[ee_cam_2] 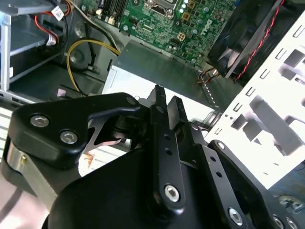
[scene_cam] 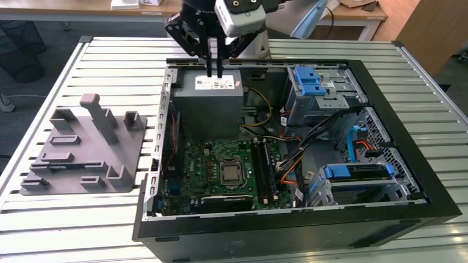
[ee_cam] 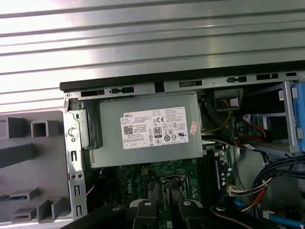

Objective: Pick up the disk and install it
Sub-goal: 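Insert the first disk wire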

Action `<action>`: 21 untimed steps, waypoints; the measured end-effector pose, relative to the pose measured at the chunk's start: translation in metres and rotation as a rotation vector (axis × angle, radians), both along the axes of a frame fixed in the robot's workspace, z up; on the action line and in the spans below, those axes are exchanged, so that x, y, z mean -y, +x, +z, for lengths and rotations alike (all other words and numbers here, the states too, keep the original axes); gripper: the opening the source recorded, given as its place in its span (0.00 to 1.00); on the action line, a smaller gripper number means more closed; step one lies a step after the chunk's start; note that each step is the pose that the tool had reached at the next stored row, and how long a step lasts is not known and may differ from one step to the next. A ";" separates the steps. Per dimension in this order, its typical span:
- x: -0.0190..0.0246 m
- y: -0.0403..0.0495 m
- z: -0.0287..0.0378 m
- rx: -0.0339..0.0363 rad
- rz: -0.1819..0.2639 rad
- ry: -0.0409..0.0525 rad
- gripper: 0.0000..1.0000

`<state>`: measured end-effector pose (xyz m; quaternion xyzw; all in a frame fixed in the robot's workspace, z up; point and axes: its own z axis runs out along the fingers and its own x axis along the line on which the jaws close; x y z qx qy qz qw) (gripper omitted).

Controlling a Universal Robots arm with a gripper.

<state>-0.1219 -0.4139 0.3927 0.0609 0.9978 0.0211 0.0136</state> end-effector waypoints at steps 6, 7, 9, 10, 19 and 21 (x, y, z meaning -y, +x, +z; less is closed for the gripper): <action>0.0028 0.0052 -0.0007 0.0000 -0.009 0.0001 0.24; 0.0033 0.0068 -0.0007 -0.0002 -0.009 0.0000 0.24; 0.0046 0.0092 -0.0008 -0.0003 -0.009 0.0002 0.24; 0.0054 0.0106 -0.0009 -0.0003 -0.009 0.0006 0.24; 0.0059 0.0261 -0.0026 -0.0013 0.026 0.0007 0.24; 0.0059 0.0265 -0.0026 -0.0014 0.026 0.0006 0.24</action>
